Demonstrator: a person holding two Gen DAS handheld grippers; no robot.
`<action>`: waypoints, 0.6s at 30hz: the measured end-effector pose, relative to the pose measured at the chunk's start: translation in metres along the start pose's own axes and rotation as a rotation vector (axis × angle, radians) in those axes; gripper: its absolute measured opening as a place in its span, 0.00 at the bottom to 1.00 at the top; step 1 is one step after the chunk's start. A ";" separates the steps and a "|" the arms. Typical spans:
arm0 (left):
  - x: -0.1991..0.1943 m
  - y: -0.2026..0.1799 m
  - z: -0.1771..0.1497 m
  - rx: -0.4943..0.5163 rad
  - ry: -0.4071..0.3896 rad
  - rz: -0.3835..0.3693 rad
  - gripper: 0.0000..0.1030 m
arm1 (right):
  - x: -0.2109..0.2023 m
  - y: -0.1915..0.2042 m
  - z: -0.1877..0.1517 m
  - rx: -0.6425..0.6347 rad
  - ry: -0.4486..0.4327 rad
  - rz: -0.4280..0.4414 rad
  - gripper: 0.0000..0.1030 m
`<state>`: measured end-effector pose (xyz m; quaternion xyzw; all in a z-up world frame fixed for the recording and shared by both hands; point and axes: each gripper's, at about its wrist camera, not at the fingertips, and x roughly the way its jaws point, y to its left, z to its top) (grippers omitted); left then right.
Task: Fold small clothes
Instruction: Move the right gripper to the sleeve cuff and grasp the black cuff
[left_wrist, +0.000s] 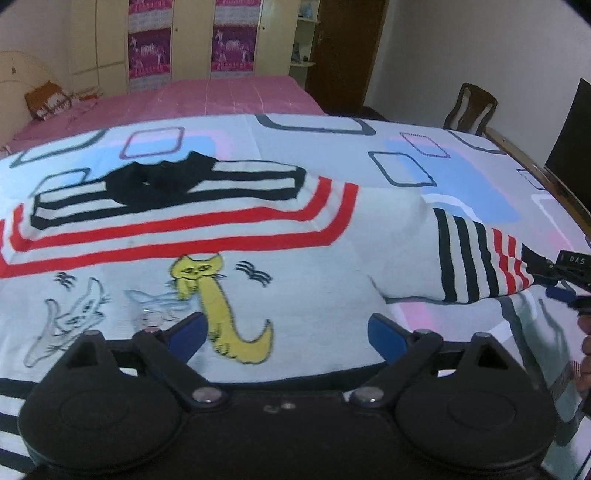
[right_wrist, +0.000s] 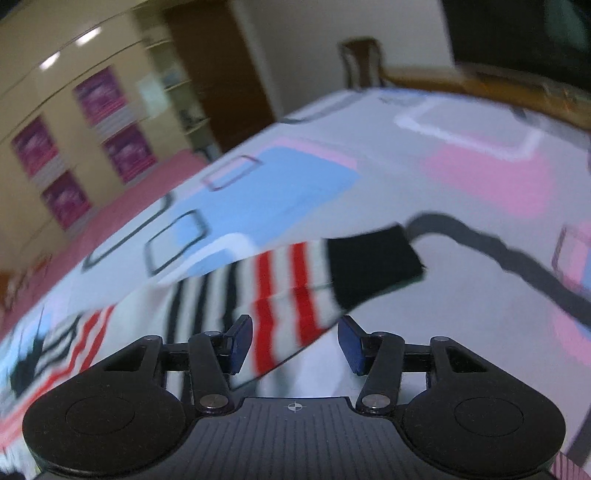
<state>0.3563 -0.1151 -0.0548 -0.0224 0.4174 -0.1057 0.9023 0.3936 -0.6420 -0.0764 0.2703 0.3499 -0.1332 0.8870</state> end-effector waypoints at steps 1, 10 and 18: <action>0.003 -0.001 0.002 -0.003 0.006 0.004 0.89 | 0.007 -0.010 0.003 0.040 0.013 -0.003 0.51; 0.019 0.010 0.014 -0.030 0.044 0.049 0.87 | 0.029 -0.046 0.014 0.203 0.015 0.059 0.27; 0.007 0.068 0.015 -0.032 0.052 0.136 0.91 | 0.029 -0.005 0.025 -0.010 -0.023 -0.032 0.05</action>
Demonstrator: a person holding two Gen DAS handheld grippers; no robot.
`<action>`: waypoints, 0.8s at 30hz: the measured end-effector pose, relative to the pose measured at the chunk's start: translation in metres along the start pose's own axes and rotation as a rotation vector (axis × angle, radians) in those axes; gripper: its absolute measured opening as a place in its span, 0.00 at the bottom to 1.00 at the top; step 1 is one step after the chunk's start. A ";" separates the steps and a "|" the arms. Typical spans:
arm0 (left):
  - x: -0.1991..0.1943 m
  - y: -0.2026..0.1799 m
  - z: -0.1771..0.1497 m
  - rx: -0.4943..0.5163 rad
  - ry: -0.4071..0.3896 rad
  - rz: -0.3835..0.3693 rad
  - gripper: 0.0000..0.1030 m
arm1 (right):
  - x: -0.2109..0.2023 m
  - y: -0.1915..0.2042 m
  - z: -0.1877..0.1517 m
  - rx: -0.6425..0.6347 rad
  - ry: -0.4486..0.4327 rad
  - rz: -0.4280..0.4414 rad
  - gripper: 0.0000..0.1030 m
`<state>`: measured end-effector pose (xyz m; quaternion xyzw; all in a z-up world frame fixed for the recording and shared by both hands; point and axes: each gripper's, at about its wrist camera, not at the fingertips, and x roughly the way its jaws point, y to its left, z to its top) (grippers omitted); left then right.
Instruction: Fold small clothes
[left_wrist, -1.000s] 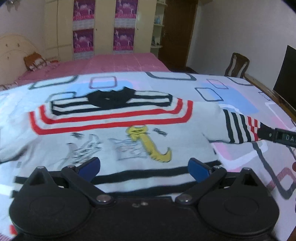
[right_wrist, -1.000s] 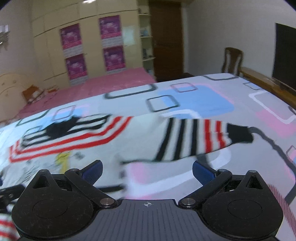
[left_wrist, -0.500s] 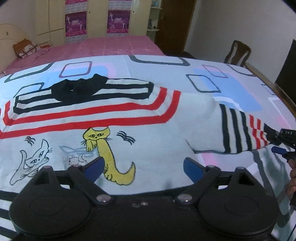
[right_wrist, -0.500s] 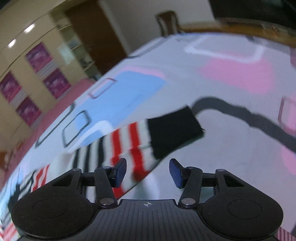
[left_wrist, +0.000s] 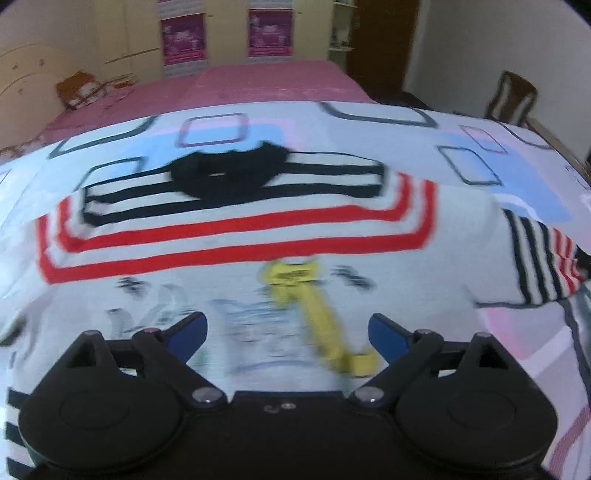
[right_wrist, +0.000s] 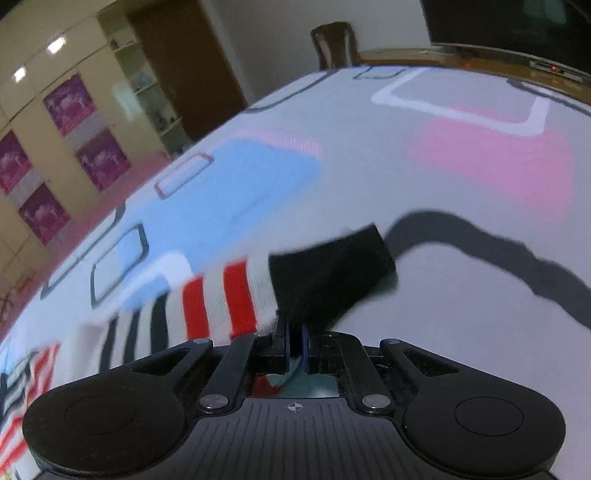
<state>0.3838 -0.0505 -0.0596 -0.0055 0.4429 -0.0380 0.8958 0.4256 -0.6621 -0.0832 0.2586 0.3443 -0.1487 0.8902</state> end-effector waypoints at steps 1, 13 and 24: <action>-0.001 0.015 -0.001 -0.023 -0.007 0.005 0.91 | -0.010 0.014 0.002 -0.024 -0.033 0.027 0.05; -0.019 0.157 -0.011 -0.200 -0.068 0.024 0.78 | -0.073 0.271 -0.126 -0.518 0.031 0.457 0.05; -0.036 0.229 -0.035 -0.317 -0.096 -0.005 0.72 | -0.055 0.392 -0.277 -0.853 0.254 0.592 0.05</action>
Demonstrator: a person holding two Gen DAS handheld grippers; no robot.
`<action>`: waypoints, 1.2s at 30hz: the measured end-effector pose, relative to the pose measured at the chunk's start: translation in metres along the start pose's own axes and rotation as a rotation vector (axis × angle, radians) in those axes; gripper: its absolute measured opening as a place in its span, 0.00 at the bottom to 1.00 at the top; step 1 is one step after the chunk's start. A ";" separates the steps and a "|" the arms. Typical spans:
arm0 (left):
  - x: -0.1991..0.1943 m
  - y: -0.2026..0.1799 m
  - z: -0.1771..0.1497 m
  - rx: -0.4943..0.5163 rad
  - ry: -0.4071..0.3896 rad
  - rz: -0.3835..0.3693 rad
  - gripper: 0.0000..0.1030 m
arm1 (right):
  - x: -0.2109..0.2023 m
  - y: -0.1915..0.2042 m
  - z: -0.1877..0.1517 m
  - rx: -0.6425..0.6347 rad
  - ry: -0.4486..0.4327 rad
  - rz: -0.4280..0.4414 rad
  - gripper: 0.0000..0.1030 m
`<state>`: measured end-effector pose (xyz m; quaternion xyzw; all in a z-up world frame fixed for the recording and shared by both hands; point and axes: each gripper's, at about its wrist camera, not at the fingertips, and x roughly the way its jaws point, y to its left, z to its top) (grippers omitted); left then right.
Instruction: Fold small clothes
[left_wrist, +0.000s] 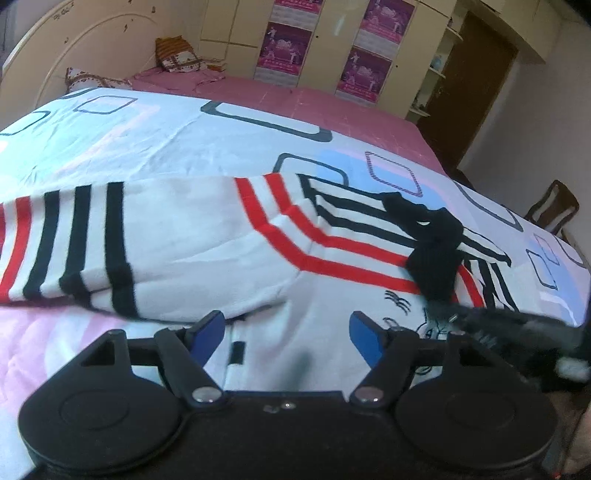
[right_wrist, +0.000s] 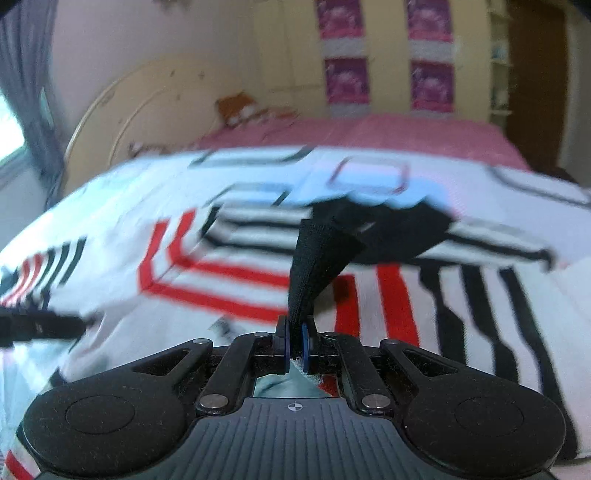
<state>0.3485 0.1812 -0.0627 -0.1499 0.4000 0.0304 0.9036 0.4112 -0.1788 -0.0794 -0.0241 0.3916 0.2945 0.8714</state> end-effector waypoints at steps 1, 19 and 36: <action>0.000 0.001 0.000 -0.002 0.000 -0.009 0.74 | 0.003 0.002 -0.004 -0.021 -0.005 -0.023 0.05; 0.093 -0.068 0.014 0.042 0.114 -0.206 0.19 | -0.136 -0.150 -0.075 0.368 -0.055 -0.368 0.42; 0.073 -0.064 0.011 0.132 -0.013 -0.035 0.40 | -0.157 -0.165 -0.073 0.356 -0.139 -0.383 0.22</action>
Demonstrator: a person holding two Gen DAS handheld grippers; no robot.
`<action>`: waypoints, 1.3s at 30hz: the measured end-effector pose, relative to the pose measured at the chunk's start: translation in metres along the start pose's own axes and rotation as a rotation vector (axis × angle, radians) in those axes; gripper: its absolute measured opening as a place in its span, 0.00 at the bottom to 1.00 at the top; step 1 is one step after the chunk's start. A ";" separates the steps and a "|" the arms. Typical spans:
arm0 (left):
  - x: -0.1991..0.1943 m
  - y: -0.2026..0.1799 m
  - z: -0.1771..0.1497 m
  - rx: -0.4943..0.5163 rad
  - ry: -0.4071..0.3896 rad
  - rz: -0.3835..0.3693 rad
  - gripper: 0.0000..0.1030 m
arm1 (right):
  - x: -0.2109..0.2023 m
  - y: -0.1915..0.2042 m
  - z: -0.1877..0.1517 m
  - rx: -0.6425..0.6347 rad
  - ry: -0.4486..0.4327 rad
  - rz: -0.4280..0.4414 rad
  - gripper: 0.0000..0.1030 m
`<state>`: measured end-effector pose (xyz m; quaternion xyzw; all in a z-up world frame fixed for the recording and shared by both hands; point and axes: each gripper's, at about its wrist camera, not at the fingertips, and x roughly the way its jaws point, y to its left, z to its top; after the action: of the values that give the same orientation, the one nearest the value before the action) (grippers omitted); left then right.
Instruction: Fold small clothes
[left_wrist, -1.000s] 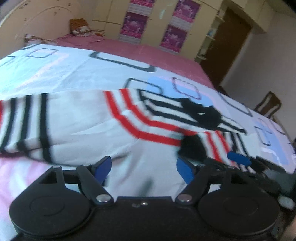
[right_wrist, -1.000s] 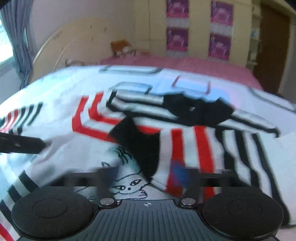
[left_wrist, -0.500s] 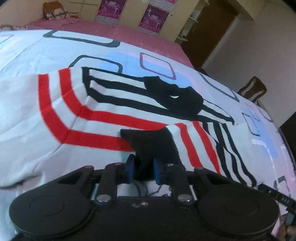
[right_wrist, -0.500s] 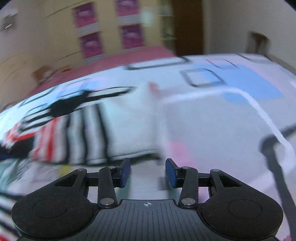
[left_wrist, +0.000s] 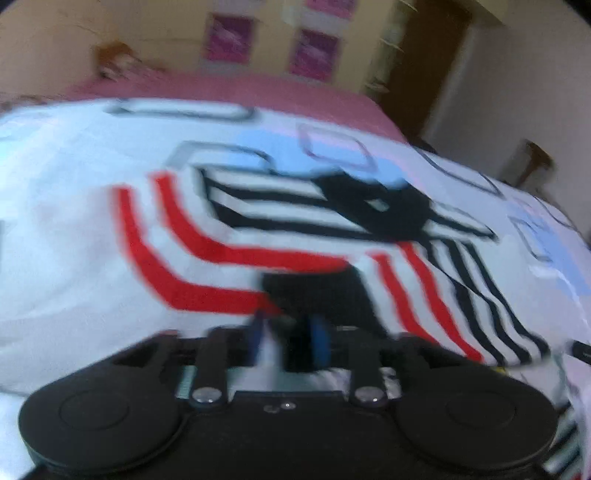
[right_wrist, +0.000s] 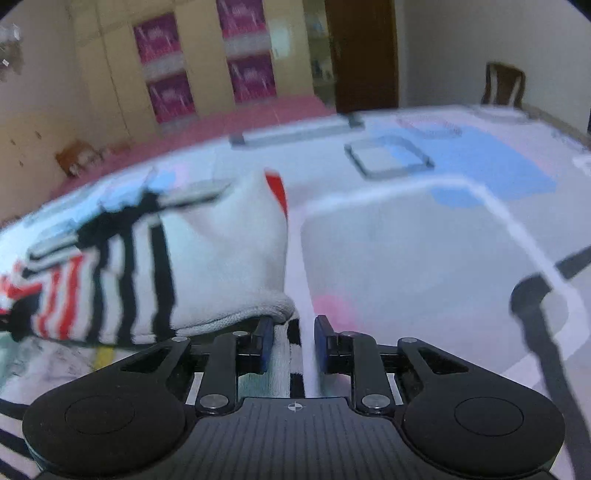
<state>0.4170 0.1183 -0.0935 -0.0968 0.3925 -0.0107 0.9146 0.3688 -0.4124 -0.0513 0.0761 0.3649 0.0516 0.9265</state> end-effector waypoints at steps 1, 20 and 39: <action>-0.013 0.002 -0.002 -0.007 -0.065 0.033 0.42 | -0.005 0.002 0.002 -0.008 -0.020 0.012 0.22; 0.026 -0.056 -0.007 0.143 -0.024 -0.035 0.47 | 0.051 0.034 0.024 -0.046 0.090 0.158 0.22; 0.031 -0.023 0.009 0.056 -0.065 0.052 0.05 | 0.168 -0.044 0.107 0.216 0.146 0.291 0.10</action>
<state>0.4459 0.0945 -0.1056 -0.0611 0.3645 0.0052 0.9292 0.5658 -0.4415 -0.0944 0.2233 0.4196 0.1507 0.8668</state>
